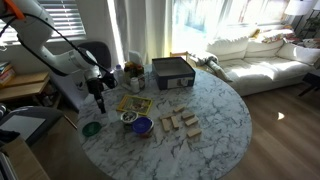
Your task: Empty the scoop into the green can
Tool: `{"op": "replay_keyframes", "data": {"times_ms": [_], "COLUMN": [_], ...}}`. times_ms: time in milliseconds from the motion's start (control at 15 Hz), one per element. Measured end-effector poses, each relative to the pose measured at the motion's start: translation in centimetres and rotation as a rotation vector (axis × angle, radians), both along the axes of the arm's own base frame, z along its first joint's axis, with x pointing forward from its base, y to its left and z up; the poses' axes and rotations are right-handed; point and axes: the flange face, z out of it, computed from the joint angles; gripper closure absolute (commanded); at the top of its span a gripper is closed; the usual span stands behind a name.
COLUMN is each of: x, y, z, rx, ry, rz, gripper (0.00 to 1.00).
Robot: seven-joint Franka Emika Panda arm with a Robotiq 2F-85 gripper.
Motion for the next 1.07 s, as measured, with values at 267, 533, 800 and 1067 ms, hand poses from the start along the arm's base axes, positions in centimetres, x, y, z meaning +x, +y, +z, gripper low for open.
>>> {"op": "replay_keyframes", "data": {"times_ms": [267, 533, 800, 1067], "x": [0.9, 0.9, 0.2, -0.3], "y": [-1.7, -3.2, -5.4, -7.2], "z": [6.3, 12.0, 16.4, 19.1], "rx": [0.098, 0.196, 0.273, 0.342], "ry": [-0.093, -0.197, -0.298, -0.414], "rz": [-0.163, -0.302, -0.454, -0.601], "gripper": [0.0, 0.0, 0.0, 0.0]}}
